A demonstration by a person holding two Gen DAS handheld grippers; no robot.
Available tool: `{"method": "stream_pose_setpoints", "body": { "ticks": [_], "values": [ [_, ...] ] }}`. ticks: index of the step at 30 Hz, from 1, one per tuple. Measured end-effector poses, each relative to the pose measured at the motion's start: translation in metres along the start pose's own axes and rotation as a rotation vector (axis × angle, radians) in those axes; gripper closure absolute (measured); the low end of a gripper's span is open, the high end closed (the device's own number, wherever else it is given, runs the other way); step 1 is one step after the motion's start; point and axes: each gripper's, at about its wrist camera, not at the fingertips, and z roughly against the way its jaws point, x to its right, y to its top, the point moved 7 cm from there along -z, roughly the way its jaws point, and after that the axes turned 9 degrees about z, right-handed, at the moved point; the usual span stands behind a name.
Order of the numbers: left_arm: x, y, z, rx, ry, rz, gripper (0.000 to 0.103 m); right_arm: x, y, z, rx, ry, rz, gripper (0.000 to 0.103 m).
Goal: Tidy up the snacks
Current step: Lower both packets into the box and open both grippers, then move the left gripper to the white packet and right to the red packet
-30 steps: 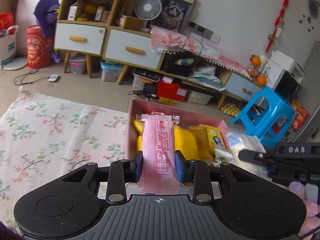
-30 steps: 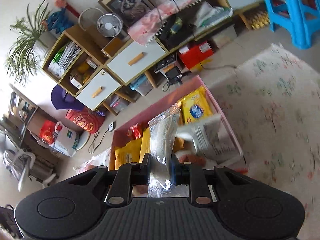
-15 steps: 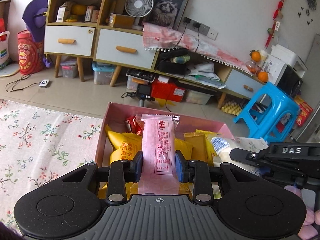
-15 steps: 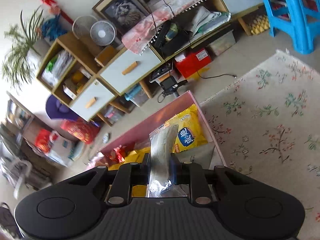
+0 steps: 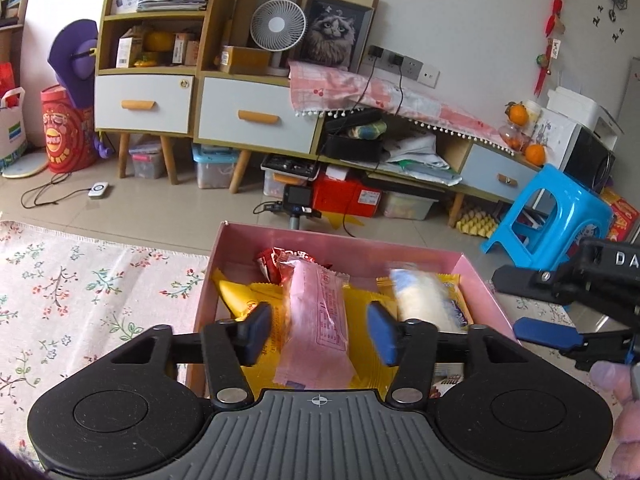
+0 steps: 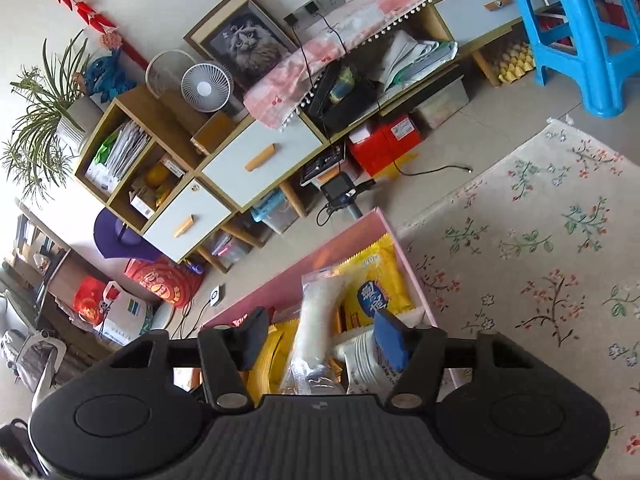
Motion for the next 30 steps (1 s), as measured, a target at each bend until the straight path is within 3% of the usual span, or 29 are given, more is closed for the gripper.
{"method": "stream_pose_setpoints", "body": {
  "ticks": [6,11,30],
  "values": [
    [-0.005,-0.001,0.013,-0.006,0.003,-0.004,0.034,0.003,0.004,0.01,0.003,-0.034,-0.006,0.032],
    [-0.01,-0.004,0.031,-0.007,0.01,-0.015,0.024,-0.001,0.004,0.022,0.0,-0.077,0.011,0.025],
    [-0.047,-0.016,0.11,-0.053,0.042,-0.039,0.011,-0.028,-0.034,0.072,-0.071,-0.175,0.128,0.016]
  ]
}}
